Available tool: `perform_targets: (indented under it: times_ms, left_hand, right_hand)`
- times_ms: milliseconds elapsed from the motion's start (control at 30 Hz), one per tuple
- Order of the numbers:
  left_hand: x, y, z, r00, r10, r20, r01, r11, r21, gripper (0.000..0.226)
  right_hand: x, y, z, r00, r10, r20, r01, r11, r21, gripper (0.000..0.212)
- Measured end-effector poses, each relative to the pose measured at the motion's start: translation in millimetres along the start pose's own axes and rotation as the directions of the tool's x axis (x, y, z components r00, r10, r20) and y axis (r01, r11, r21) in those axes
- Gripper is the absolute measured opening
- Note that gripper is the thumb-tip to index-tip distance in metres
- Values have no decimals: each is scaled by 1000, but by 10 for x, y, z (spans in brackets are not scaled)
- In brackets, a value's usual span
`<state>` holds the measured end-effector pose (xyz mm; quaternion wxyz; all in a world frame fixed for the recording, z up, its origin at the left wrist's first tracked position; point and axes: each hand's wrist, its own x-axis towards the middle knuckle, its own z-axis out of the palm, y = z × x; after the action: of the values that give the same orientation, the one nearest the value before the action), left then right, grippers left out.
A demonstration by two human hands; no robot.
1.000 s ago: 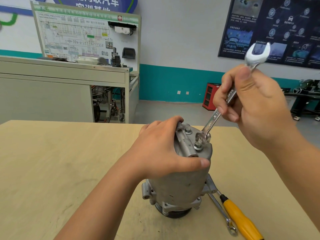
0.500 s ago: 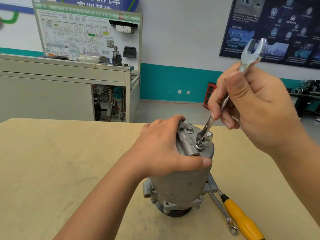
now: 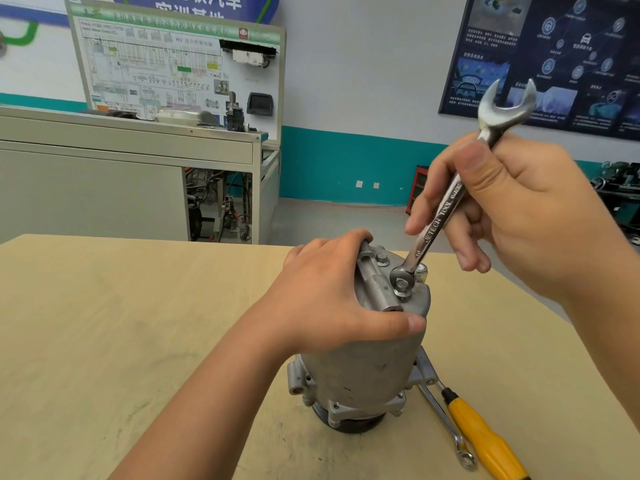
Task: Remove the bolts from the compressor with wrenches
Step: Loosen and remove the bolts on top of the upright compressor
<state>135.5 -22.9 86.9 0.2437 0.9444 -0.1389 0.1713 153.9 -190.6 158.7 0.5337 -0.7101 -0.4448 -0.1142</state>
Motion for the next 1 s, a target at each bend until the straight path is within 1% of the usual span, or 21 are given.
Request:
perform_targets:
  times_ms: [200,333,467,633,867,1000]
  left_hand:
    - [9,-3,7,1000,4,-1,-4,1000,2,104]
    - [8,2,3,1000,4,-6,-4,1000,5,104]
    - [3,8,-3,1000,-2,-9,2,1000,2,105]
    - [7,4,0,1000,-6,0,6,1000,5,106]
    - [7,-4,4,1000,-3,3,3,1000,2,105]
    - [4,-3,3,1000,-6,5,6,1000,2,106]
  right_hand:
    - [58,25,-71,989,147,-5,-145,979,142,36]
    - [120,33,-35,982,189,0,-188,973,131,29]
    - [192,19,36,983,182,-20,-180,982,51,23]
    - [230,-46,49,992,86,-91,-89,996,-26,24]
    - [151,-3,10,988,101,-117,-102,995,1,26]
    - [131,21,-8,987,107,-120,-101,993,57,28]
